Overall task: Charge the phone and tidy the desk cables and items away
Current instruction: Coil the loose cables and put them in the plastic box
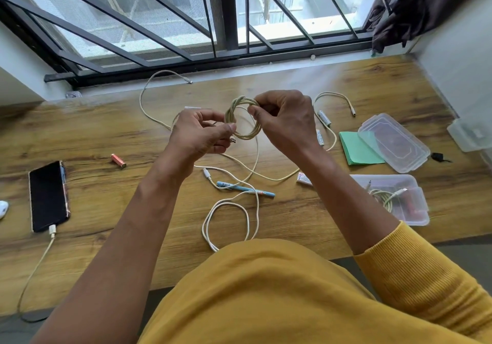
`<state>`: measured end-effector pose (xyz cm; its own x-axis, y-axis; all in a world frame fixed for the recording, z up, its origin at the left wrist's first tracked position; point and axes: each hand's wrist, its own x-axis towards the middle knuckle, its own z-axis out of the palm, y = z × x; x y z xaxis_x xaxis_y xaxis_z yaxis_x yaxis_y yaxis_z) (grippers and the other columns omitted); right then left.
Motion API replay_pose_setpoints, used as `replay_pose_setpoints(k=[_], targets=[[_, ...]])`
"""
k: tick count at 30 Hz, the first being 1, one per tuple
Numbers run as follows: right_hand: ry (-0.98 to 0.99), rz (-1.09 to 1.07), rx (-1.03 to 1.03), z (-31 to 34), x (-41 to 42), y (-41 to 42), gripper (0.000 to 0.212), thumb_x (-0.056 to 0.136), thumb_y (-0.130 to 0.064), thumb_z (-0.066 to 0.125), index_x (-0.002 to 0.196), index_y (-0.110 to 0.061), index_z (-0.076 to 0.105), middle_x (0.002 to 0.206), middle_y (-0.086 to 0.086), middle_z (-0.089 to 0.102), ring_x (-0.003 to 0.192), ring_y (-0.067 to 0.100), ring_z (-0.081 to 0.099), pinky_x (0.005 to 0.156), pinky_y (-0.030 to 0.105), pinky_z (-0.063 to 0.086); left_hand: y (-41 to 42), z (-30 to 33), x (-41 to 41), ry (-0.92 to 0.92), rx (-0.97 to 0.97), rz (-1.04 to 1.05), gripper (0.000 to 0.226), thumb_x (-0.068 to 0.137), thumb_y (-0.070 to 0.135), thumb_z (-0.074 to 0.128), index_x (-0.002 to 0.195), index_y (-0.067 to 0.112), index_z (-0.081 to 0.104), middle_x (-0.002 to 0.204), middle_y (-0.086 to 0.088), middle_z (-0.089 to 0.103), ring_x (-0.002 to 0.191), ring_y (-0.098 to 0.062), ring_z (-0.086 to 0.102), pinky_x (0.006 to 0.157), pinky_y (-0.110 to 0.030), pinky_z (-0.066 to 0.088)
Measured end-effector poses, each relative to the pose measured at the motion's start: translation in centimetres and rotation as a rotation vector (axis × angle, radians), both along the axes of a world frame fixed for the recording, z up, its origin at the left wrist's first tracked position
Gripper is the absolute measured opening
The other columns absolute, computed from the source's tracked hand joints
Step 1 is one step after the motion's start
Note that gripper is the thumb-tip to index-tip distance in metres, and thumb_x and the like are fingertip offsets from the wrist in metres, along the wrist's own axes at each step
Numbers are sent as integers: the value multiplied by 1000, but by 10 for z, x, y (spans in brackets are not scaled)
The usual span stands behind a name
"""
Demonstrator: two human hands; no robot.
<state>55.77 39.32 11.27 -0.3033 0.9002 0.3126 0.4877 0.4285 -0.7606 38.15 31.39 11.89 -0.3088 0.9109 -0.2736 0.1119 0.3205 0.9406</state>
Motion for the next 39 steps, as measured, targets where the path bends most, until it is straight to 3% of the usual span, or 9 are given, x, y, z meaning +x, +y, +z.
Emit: replay_pose_setpoints(k=[3, 7, 10, 15, 21, 26, 28, 32, 39], targets=[[-11, 24, 19, 1, 2, -3, 5, 89, -23, 81, 90, -20, 84, 69, -15, 71, 63, -1, 65, 58, 21, 50, 0, -1, 3, -46, -65, -61, 22, 95, 11, 77, 114, 0, 77, 84, -14, 72, 65, -14, 69, 60, -21, 59], [3, -9, 4, -1, 5, -2, 5, 89, -24, 80, 89, -20, 83, 66, -13, 70, 61, 4, 64, 60, 31, 54, -2, 1, 0, -249, -116, -166, 21, 99, 12, 72, 116, 2, 77, 81, -8, 72, 69, -13, 68, 66, -21, 60], [28, -15, -20, -1, 9, -1, 7, 90, -24, 78, 90, -19, 83, 70, -8, 74, 67, 10, 70, 66, 42, 60, -3, 3, -2, -438, -117, -202, 20, 91, 12, 76, 109, 5, 80, 95, -13, 76, 81, -17, 73, 75, -26, 64], [58, 4, -99, -5, 15, 0, 5, 89, -20, 79, 93, -21, 83, 72, -9, 75, 70, 11, 73, 68, 44, 63, -5, 0, 12, -500, -75, -137, 23, 78, 6, 80, 101, 2, 80, 97, -15, 77, 83, -21, 76, 75, -27, 65], [163, 91, -350, -10, 39, 0, 10, 89, -10, 83, 99, -8, 82, 78, 7, 79, 69, 20, 77, 64, 40, 66, -3, -23, 23, -249, 112, 35, 16, 88, 16, 81, 98, 4, 79, 77, -6, 76, 69, -14, 70, 68, -25, 62], [308, 111, -502, -13, 61, -10, 21, 87, -9, 85, 101, 5, 78, 85, 31, 74, 63, 22, 61, 48, 29, 52, -2, -31, 38, -90, 212, 16, 22, 85, 30, 85, 98, 13, 82, 87, -7, 81, 81, -20, 76, 77, -36, 65], [340, 116, -544, -16, 73, -12, 22, 86, -11, 85, 101, 5, 79, 87, 33, 73, 62, 19, 60, 48, 26, 48, -2, -29, 47, -105, 204, -32, 28, 80, 35, 85, 95, 11, 81, 88, -12, 81, 82, -24, 78, 80, -41, 66], [395, 115, -632, -23, 97, -18, 21, 87, -15, 85, 100, 1, 80, 85, 25, 74, 62, 16, 62, 56, 30, 53, 1, -25, 69, -39, 233, -93, 32, 82, 33, 86, 90, 4, 74, 82, -14, 79, 74, -26, 78, 65, -36, 65], [384, 95, -602, -29, 123, -23, 18, 92, -6, 78, 105, 7, 76, 95, 34, 73, 64, 19, 60, 55, 27, 50, 6, -28, 103, 431, 294, -81, 31, 88, 29, 87, 79, 17, 60, 67, -3, 71, 55, -16, 73, 54, -38, 62]])
